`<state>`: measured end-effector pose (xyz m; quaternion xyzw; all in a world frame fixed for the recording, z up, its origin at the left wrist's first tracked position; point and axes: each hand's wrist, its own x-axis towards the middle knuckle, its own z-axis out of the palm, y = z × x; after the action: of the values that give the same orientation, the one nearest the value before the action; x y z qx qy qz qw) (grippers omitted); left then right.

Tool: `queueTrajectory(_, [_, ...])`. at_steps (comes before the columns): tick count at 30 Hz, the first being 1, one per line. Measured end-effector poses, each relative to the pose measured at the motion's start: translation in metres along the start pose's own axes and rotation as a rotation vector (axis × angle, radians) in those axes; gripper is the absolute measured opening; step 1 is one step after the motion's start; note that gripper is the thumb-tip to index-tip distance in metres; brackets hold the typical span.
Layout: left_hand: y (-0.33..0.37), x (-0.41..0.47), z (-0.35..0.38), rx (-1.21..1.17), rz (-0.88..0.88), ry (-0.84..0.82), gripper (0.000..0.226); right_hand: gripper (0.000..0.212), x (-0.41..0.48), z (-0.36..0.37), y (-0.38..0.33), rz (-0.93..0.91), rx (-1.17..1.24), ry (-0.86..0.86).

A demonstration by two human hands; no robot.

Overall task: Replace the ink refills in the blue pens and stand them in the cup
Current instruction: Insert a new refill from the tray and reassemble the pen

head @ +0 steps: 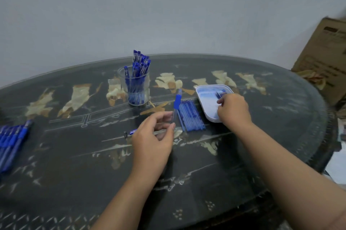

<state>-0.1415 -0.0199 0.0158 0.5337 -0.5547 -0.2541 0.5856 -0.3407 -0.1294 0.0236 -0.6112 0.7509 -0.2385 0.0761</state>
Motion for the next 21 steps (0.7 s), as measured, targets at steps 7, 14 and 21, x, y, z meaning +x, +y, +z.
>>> queueTrajectory(7, [-0.009,-0.004,0.006,0.024,0.009,0.039,0.03,0.039,0.0,0.002,0.002,0.012,-0.07,-0.052])
queueTrajectory(14, [-0.011,-0.003,0.005,0.007,-0.002,0.032,0.031,0.037,0.002,0.0,-0.001,0.055,-0.069,-0.049])
queueTrajectory(21, [-0.012,-0.002,0.004,-0.008,-0.044,0.024,0.028,0.023,0.006,-0.001,-0.008,0.121,-0.088,-0.079])
